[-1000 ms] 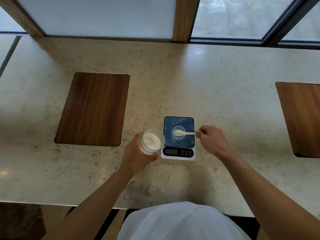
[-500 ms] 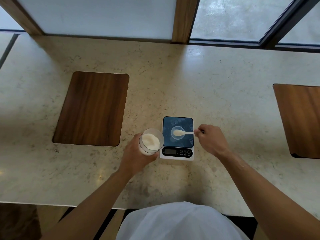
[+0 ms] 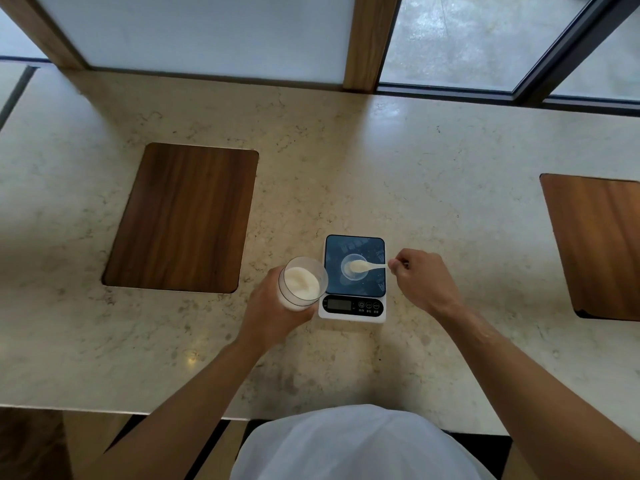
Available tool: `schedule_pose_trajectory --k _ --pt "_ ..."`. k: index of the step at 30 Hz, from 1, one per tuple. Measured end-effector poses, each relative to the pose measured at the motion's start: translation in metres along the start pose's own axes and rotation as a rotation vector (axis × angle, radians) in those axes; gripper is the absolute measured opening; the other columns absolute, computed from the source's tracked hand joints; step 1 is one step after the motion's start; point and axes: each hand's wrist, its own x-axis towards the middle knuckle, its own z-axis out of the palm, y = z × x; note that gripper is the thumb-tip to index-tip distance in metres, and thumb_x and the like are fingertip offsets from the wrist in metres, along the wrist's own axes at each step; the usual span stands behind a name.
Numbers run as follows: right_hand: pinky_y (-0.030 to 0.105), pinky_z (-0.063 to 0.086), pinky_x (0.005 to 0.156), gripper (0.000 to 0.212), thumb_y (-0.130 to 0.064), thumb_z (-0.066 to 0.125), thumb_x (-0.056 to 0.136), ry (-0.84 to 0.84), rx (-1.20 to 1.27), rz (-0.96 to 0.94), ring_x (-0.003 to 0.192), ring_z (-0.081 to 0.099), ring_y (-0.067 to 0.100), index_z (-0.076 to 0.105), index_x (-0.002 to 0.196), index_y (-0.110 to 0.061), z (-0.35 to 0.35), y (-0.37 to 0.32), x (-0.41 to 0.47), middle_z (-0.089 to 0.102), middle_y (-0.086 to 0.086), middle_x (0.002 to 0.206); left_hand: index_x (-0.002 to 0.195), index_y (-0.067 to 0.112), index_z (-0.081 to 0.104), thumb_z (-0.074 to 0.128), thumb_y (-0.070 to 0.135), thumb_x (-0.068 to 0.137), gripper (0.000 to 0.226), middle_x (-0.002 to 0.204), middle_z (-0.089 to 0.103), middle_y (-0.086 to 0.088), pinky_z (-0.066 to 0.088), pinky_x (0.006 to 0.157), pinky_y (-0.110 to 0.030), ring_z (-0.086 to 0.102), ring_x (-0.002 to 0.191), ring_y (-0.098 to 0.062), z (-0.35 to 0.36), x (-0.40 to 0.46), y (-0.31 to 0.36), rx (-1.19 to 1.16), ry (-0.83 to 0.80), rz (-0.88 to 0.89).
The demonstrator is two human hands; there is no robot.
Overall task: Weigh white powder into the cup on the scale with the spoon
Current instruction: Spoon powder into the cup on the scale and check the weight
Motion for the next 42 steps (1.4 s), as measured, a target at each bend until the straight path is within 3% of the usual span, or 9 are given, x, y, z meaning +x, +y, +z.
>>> schedule_pose_trajectory --k 15,25,29,34,37,42 --pt "0.038 0.056 0.062 0.024 -0.024 0.056 0.098 0.047 -0.018 -0.04 0.064 0.063 0.021 0.07 0.087 -0.007 -0.005 -0.007 -0.008 0.069 0.005 0.074 0.119 0.029 0.051 0.09 0.037 0.056 0.075 0.105 0.059 0.017 0.037 0.07 -0.003 0.054 0.095 0.007 -0.001 -0.001 -0.001 0.002 -0.01 0.022" --pt "0.022 0.038 0.047 0.023 -0.023 0.059 0.097 0.117 -0.067 -0.102 0.053 0.057 0.016 0.067 0.082 -0.008 -0.002 -0.008 -0.012 0.067 0.005 0.067 0.116 0.038 0.047 0.091 0.037 0.054 0.077 0.104 0.059 0.018 0.038 0.071 -0.007 0.054 0.092 0.01 -0.002 -0.001 0.0 0.021 -0.003 0.034" --pt "0.029 0.049 0.051 0.021 -0.022 0.06 0.097 0.143 -0.105 -0.158 0.054 0.059 0.021 0.067 0.084 -0.007 -0.002 -0.01 -0.015 0.07 0.007 0.07 0.117 0.04 0.044 0.09 0.041 0.054 0.078 0.104 0.057 0.022 0.036 0.07 -0.005 0.053 0.094 0.011 -0.001 -0.001 0.0 0.029 0.001 0.035" --pt "0.034 0.052 0.053 0.022 -0.021 0.059 0.097 0.152 -0.153 -0.193 0.055 0.059 0.023 0.067 0.084 -0.005 -0.004 -0.013 -0.018 0.071 0.009 0.072 0.117 0.042 0.043 0.09 0.042 0.055 0.078 0.103 0.053 0.029 0.037 0.069 -0.003 0.052 0.097 0.012 -0.002 -0.002 0.002 0.022 0.015 0.058" --pt "0.037 0.054 0.055 0.022 -0.021 0.059 0.097 0.165 -0.145 -0.202 0.057 0.06 0.025 0.067 0.084 -0.005 -0.004 -0.013 -0.02 0.071 0.009 0.073 0.117 0.04 0.043 0.091 0.04 0.055 0.078 0.104 0.056 0.023 0.036 0.069 -0.001 0.053 0.094 0.011 -0.001 -0.001 0.001 0.027 0.017 0.067" --pt "0.022 0.037 0.048 0.02 -0.02 0.062 0.096 0.216 -0.03 -0.125 0.05 0.053 0.012 0.067 0.081 -0.007 -0.003 -0.013 -0.021 0.062 -0.003 0.061 0.122 0.028 0.049 0.092 0.036 0.056 0.079 0.108 0.059 0.012 0.037 0.073 -0.005 0.057 0.091 -0.005 -0.001 -0.001 -0.001 0.038 0.007 0.087"
